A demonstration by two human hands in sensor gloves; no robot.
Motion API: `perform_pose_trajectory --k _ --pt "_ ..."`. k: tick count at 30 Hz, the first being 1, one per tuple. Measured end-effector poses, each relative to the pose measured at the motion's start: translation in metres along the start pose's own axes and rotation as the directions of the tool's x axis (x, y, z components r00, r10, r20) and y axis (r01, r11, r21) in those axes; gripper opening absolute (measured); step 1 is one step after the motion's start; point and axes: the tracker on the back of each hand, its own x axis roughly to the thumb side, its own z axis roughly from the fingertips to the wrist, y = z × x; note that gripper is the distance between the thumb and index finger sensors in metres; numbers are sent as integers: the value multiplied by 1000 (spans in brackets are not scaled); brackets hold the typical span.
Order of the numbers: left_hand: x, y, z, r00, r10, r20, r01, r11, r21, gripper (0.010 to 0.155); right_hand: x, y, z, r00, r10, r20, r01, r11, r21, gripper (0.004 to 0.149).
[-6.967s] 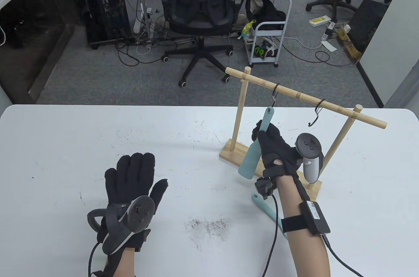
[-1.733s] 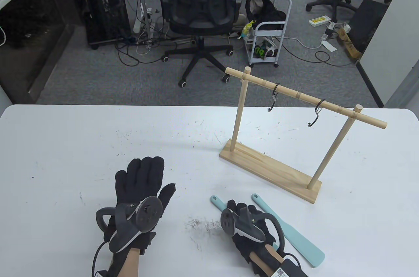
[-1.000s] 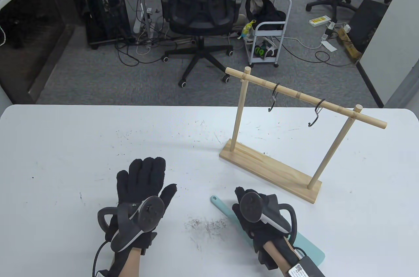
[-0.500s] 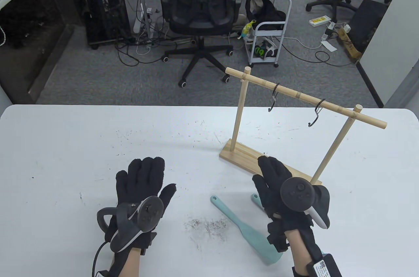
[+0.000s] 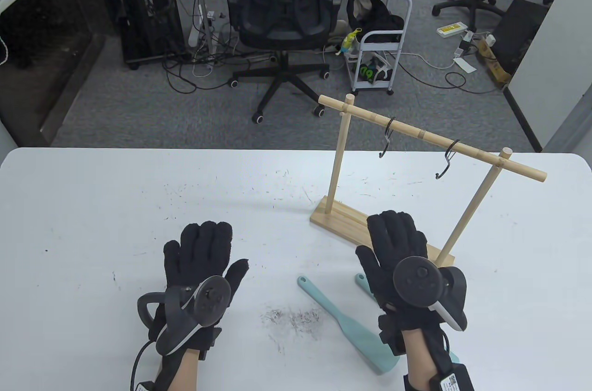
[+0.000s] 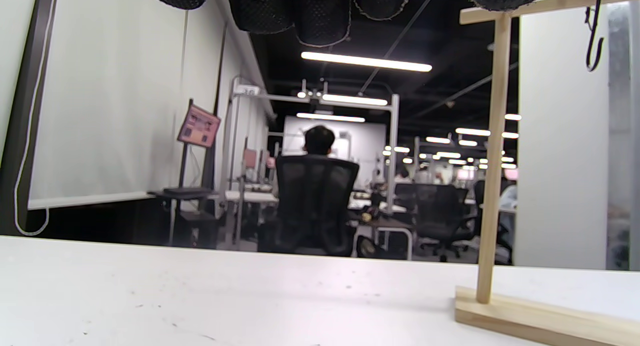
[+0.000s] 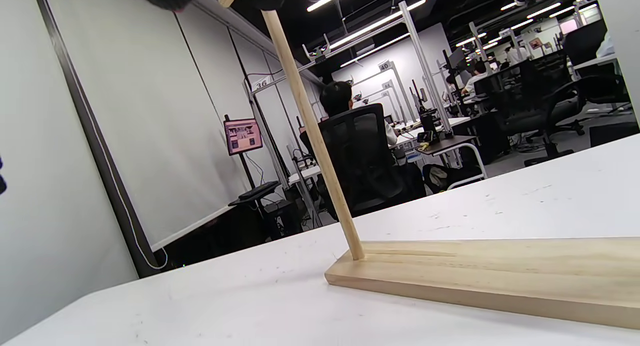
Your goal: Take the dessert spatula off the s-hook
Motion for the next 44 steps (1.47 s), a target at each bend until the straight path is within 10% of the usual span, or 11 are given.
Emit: perform_pose_trajectory --k 44 --pt "0 -3 -1 1000 -9 -2 9 1000 -7 78 19 13 3 989 123 79 -127 991 41 72"
